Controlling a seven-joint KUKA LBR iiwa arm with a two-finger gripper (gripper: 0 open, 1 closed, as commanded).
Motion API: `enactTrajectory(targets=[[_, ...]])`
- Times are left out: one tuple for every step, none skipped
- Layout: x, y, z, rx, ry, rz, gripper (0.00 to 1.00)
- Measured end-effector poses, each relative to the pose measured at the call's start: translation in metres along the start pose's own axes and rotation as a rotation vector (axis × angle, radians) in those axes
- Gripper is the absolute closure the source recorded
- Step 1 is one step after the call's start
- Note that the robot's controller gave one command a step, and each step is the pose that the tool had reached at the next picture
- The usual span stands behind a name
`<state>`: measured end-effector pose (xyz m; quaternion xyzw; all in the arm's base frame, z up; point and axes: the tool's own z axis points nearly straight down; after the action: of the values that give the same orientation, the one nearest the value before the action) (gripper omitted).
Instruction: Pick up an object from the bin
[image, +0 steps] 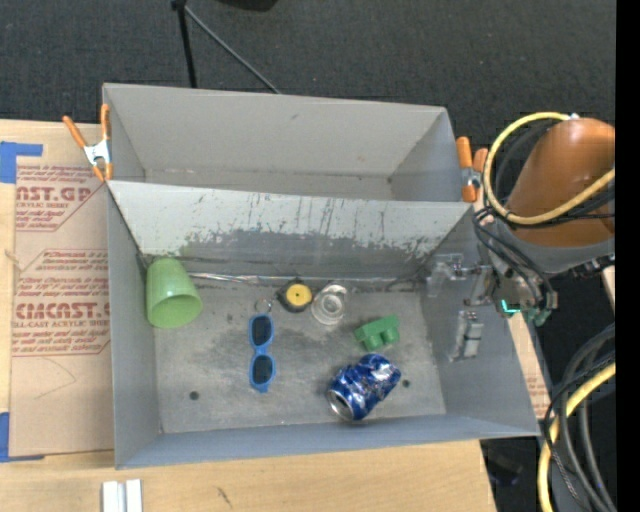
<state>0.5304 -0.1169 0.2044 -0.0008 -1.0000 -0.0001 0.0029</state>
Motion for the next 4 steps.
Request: enactTrajectory(targets=[[0.027,0.072,0.138,-0.002,-0.001,-0.382,0.0],[0.041,0.092,0.104,0.001,-0.007,-0.455,0.0],[0.044,0.092,0.092,0.002,-0.007,-0.435,0.0],[0.037,0.09,0.136,0.001,-0.011,-0.456,0.0]])
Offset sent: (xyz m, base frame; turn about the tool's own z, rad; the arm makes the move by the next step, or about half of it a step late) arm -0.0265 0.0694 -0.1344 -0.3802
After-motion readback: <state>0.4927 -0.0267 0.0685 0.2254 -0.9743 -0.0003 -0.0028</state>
